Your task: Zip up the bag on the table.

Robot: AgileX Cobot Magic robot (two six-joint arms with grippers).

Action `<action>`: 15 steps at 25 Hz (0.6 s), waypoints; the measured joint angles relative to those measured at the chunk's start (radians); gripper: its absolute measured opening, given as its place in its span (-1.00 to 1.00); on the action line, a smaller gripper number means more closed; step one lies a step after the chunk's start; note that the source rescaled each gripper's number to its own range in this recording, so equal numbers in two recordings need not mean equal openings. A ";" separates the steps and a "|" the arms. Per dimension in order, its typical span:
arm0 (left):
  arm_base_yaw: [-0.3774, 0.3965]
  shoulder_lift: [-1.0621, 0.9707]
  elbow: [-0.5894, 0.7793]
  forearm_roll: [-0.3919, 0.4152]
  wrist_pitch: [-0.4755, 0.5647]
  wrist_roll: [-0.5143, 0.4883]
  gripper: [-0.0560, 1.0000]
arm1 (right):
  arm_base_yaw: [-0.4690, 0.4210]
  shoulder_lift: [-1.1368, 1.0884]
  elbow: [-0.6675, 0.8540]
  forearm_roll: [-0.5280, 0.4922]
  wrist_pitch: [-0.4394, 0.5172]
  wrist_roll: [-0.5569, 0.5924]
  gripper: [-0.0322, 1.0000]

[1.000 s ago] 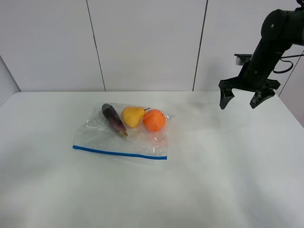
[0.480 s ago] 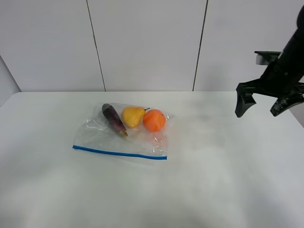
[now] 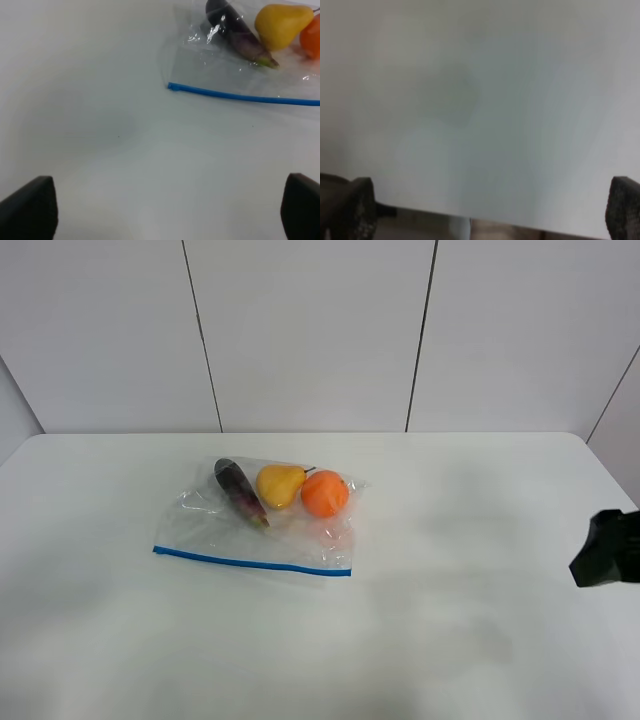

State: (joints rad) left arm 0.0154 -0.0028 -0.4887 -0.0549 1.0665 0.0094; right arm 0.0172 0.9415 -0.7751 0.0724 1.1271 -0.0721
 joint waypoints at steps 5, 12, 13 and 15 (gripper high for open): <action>0.000 0.000 0.000 0.000 0.000 0.000 1.00 | 0.000 -0.345 0.201 0.003 -0.074 0.000 1.00; 0.000 0.000 0.000 0.000 0.000 0.000 1.00 | 0.000 -0.734 0.285 0.004 -0.099 0.000 1.00; 0.000 0.000 0.000 0.000 0.000 0.000 1.00 | 0.000 -0.772 0.286 0.004 -0.101 0.000 1.00; 0.000 0.000 0.000 0.000 0.000 0.000 1.00 | 0.000 -0.835 0.286 0.004 -0.103 0.000 1.00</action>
State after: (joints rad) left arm 0.0154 -0.0028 -0.4887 -0.0549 1.0665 0.0094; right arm 0.0172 0.1064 -0.4894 0.0768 1.0241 -0.0721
